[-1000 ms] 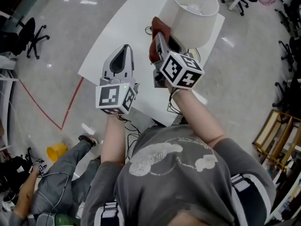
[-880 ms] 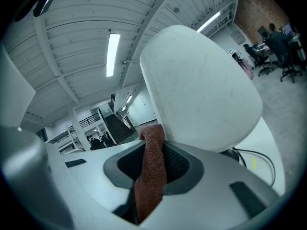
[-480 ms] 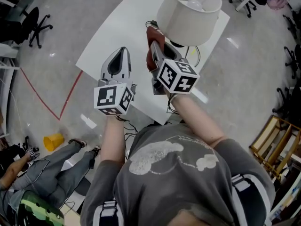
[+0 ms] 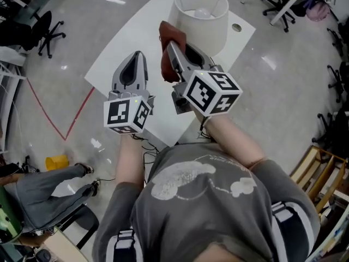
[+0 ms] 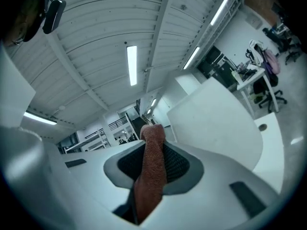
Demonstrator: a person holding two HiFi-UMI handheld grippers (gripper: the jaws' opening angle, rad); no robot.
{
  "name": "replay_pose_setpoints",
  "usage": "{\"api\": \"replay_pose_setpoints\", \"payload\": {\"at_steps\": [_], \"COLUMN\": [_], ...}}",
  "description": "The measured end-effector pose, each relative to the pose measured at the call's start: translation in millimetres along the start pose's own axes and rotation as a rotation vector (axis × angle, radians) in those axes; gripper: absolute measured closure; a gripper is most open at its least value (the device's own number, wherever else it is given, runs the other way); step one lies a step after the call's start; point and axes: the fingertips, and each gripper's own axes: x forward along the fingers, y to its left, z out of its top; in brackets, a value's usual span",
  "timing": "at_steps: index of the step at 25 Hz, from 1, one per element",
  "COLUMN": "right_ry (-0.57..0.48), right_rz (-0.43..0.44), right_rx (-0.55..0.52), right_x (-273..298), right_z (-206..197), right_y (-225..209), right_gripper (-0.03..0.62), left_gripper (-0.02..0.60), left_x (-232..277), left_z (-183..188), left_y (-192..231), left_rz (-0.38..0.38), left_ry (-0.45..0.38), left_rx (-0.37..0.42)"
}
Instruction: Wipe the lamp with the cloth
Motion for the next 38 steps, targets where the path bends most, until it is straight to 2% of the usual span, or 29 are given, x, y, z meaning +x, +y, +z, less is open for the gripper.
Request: {"api": "replay_pose_setpoints", "payload": {"at_steps": [4, 8, 13, 22, 31, 38], "right_ry": [-0.029, -0.002, 0.057, 0.190, 0.326, 0.357], "right_rz": [0.040, 0.047, 0.024, 0.023, 0.062, 0.180], "right_rx": [-0.036, -0.039, -0.107, -0.107, -0.102, -0.149], "right_x": [-4.9, -4.3, -14.7, -21.1, -33.5, -55.5], "right_z": [33.5, 40.6, 25.9, -22.7, -60.8, -50.8], "right_y": [1.1, -9.8, -33.7, -65.7, -100.3, -100.8], "right_gripper": [0.508, 0.508, 0.508, 0.508, 0.508, 0.508], "left_gripper": [0.574, 0.574, 0.574, 0.574, 0.574, 0.574], "left_x": [9.1, 17.6, 15.9, 3.3, -8.7, -9.5], "left_z": [13.0, 19.8, 6.7, -27.8, -72.5, -75.9], "left_y": [-23.5, -40.2, -58.7, -58.3, -77.2, -107.2], "left_rz": [-0.007, -0.006, 0.020, 0.109, 0.209, 0.262], "left_ry": [-0.035, -0.058, -0.037, 0.025, 0.102, 0.082], "left_rx": [0.012, 0.025, 0.029, 0.009, -0.056, -0.074]}}
